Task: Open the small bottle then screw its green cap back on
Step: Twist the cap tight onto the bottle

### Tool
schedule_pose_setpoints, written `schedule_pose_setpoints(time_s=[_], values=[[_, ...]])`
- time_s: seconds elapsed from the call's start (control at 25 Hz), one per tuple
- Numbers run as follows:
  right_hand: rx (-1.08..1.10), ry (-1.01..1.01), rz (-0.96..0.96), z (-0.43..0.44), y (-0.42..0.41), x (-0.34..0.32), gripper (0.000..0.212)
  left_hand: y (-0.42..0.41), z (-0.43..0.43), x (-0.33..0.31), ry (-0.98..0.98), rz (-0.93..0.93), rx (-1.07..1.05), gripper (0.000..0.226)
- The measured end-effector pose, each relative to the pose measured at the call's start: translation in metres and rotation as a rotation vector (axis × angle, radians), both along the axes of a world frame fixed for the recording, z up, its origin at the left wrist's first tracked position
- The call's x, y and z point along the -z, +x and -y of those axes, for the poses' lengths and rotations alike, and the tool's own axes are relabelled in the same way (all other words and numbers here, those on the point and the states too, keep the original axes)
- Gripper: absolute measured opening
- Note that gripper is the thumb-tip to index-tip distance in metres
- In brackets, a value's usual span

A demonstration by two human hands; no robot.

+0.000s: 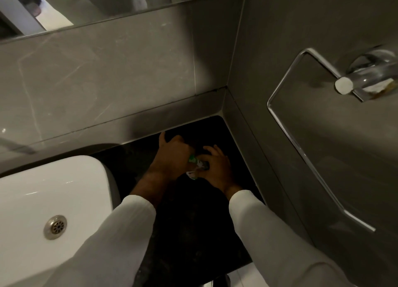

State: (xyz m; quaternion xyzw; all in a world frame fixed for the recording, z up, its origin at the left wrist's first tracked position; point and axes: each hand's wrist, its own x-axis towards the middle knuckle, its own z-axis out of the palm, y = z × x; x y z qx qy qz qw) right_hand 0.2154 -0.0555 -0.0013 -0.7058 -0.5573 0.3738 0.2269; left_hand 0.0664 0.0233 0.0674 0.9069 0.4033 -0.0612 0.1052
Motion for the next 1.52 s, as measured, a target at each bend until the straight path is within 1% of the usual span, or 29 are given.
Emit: schedule_pose_setpoints(time_s=[0.16,0.32,0.36,0.44,0.52,0.56,0.68,0.8,0.92,1.0,1.04,1.2,1.36,1.44,1.52], values=[[-0.015,-0.002,0.022,0.0,0.003,0.0,0.039,0.003,-0.009,-0.001,0.002,-0.014,0.178,0.041],[-0.012,-0.007,0.026,-0.001,0.002,0.001,0.042,-0.002,-0.012,-0.006,-0.023,-0.073,0.228,0.04],[-0.006,-0.004,0.024,0.0,0.001,0.002,0.043,-0.007,-0.012,-0.006,-0.025,-0.064,0.2,0.04],[0.012,0.007,0.014,0.001,0.0,0.003,0.043,-0.015,-0.011,-0.007,-0.026,0.034,0.094,0.038],[0.027,0.001,0.024,0.0,-0.001,0.004,0.043,-0.02,-0.01,-0.007,-0.004,0.14,-0.014,0.032],[0.031,-0.009,0.043,-0.001,-0.001,0.004,0.044,-0.021,-0.008,-0.006,0.002,0.163,-0.046,0.028],[0.046,-0.021,0.076,-0.003,-0.003,0.004,0.044,-0.016,0.002,0.0,0.003,0.184,-0.112,0.023],[0.042,-0.022,0.086,-0.003,-0.004,0.004,0.043,-0.009,0.016,0.008,-0.015,0.22,-0.253,0.024],[0.057,-0.012,0.086,-0.002,-0.006,0.003,0.034,0.001,0.031,0.014,-0.033,0.263,-0.459,0.024],[0.059,-0.007,0.099,-0.001,-0.007,0.003,0.028,0.008,0.04,0.014,-0.083,0.294,-0.565,0.024],[0.059,-0.011,0.105,0.0,-0.007,0.002,0.027,0.011,0.044,0.016,-0.096,0.306,-0.584,0.023],[0.046,-0.024,0.107,0.006,-0.007,0.002,0.026,0.011,0.055,0.02,-0.038,0.355,-0.564,0.024],[0.059,-0.006,0.05,0.015,-0.01,0.005,0.025,-0.001,0.063,0.03,-0.035,0.419,-0.53,0.019],[0.094,0.003,0.018,0.02,-0.012,0.004,0.033,-0.006,0.063,0.033,-0.035,0.46,-0.525,0.018],[0.163,0.009,-0.056,0.022,-0.015,0.001,0.05,-0.011,0.061,0.031,-0.046,0.498,-0.547,0.019]])
